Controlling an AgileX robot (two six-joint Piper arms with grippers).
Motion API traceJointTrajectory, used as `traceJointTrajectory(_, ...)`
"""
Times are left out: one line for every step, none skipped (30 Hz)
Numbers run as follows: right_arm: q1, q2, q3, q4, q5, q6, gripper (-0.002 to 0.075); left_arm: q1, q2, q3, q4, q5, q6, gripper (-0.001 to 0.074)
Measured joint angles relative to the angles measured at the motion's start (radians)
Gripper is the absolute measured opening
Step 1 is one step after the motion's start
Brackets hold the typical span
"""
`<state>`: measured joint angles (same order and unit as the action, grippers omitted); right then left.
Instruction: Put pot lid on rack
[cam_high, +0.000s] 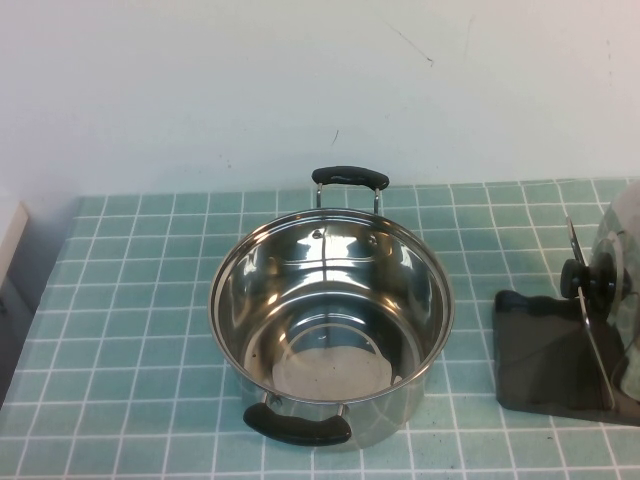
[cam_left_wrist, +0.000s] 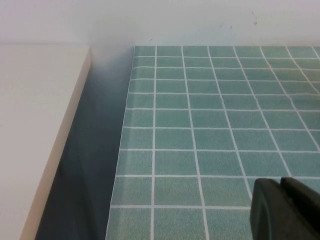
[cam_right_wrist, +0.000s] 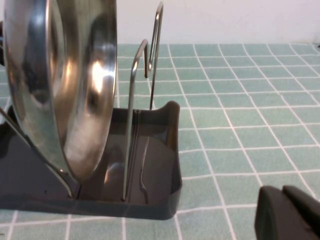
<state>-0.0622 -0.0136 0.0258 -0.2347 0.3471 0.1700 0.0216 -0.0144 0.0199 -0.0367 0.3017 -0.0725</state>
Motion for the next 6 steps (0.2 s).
traceJointTrajectory(0.000, 0.000, 0.000, 0.000, 0.000, 0.000, -0.0001, 0.000, 0.000, 0.000, -0.008, 0.000, 0.014, -0.0001)
traceJointTrajectory(0.000, 0.000, 0.000, 0.000, 0.000, 0.000, -0.0001, 0.000, 0.000, 0.000, -0.017, 0.000, 0.030, -0.0001)
traceJointTrajectory(0.000, 0.000, 0.000, 0.000, 0.000, 0.000, -0.0001, 0.000, 0.000, 0.000, -0.028, 0.002, 0.043, -0.0002)
traceJointTrajectory(0.000, 0.000, 0.000, 0.000, 0.000, 0.000, -0.0001, 0.000, 0.000, 0.000, -0.039, 0.004, 0.054, -0.0002)
traceJointTrajectory(0.000, 0.000, 0.000, 0.000, 0.001, 0.000, -0.0001, 0.000, 0.000, 0.000, -0.046, 0.004, 0.067, -0.0001)
traceJointTrajectory(0.000, 0.000, 0.000, 0.000, 0.001, 0.000, -0.0001, -0.007, 0.000, -0.002, -0.050, 0.006, 0.083, -0.0001)
